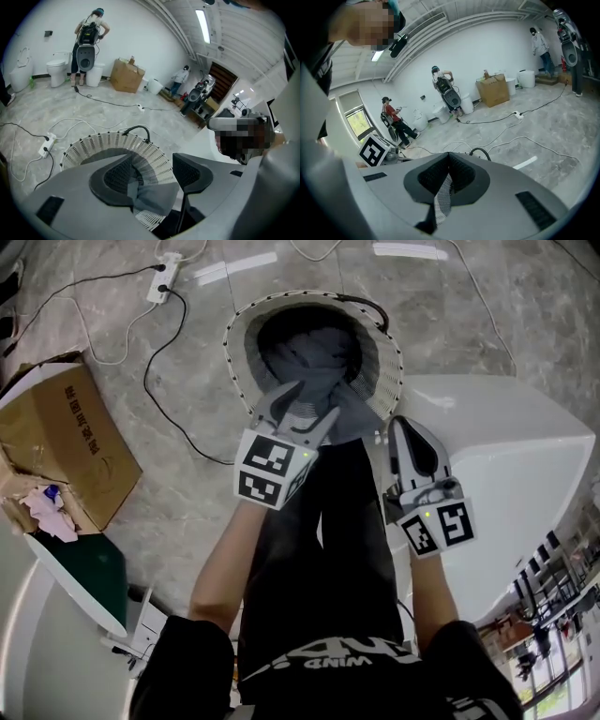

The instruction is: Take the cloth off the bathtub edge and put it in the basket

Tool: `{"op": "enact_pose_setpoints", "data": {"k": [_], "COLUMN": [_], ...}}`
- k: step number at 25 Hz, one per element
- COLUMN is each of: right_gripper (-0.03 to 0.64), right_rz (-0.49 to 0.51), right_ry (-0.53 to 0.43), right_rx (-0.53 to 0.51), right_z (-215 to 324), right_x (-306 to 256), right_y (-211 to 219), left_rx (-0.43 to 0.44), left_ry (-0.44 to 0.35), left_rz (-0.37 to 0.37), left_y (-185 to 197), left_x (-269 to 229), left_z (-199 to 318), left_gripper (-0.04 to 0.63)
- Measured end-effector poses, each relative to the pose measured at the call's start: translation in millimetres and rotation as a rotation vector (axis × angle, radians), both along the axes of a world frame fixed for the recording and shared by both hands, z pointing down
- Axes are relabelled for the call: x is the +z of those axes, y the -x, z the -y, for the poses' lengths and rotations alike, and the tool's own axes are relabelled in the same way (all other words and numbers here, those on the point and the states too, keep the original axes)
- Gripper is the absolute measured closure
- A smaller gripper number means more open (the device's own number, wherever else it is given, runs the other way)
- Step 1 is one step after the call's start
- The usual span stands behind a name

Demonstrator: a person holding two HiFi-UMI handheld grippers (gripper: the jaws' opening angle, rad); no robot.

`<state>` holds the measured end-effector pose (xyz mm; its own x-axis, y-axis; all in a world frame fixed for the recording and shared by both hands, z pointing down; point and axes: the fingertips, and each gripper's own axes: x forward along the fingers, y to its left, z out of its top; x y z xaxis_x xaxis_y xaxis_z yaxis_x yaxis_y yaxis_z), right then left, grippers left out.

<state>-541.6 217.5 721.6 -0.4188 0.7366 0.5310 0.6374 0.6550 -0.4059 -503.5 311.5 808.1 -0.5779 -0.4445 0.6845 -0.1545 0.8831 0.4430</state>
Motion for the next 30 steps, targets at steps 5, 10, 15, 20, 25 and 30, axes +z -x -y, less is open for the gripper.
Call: {"op": "enact_pose_setpoints", "data": {"k": [5, 10, 15, 20, 25, 30], "right_gripper": [0.604, 0.604, 0.604, 0.605, 0.604, 0.604], "right_rz": [-0.008, -0.001, -0.012, -0.003, 0.021, 0.092], "right_ry": [0.005, 0.016, 0.029, 0.025, 0.076, 0.083], "right_rx": [0.000, -0.001, -0.028, -0.034, -0.044, -0.087], "right_z": [-0.9, -3.3, -8.0, -1.8, -9.6, -12.9], "right_x": [4.0, -4.7, -38.4, -94.8, -157.9, -218.7], "right_y": [-6.2, -7.0, -11.4, -9.1, 0.1, -4.0], "left_rx": [0.000, -0.014, -0.030, -0.008, -0.004, -0.016], "left_ry": [-0.009, -0.013, -0.019, -0.039, -0.010, 0.008], "left_rz": [-0.008, 0.003, 0.009, 0.020, 0.136, 0.209], "left_y": [-7.2, -5.9, -10.3, -15.3, 10.2, 17.0], "left_x": [4.5, -8.3, -55.6, -125.9, -206.4, -285.2], "left_z": [5.0, -0.9, -3.5, 6.0, -1.5, -2.4], "left_gripper": [0.327, 0.332, 0.362, 0.436, 0.530, 0.577]}}
